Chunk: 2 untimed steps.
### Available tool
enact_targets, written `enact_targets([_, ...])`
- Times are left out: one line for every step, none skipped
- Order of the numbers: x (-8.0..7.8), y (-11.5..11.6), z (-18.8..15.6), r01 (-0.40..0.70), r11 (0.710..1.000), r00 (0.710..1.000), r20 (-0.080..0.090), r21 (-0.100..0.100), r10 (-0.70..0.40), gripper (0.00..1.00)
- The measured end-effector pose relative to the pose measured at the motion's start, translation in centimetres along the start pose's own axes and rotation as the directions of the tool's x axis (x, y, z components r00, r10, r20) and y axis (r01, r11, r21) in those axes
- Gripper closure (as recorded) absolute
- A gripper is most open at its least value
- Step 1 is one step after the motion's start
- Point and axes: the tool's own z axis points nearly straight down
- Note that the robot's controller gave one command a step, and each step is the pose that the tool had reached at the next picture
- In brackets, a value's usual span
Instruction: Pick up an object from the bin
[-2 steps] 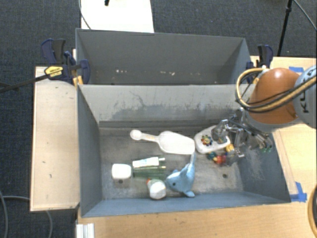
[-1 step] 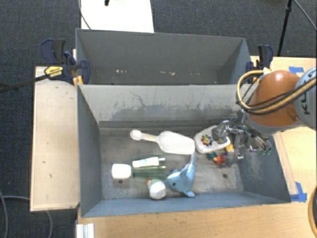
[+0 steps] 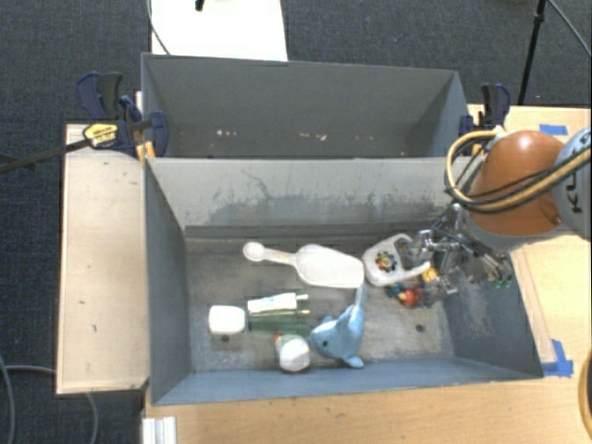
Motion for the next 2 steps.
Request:
enact_targets([0.00,0.00,0.00,0.000,1.000,1.000,0.000,0.000,0.000,1.00])
enact_targets([-0.01,0.04,-0.14,0.001,1.000,1.000,-0.003,-0.001,-0.001,1.00])
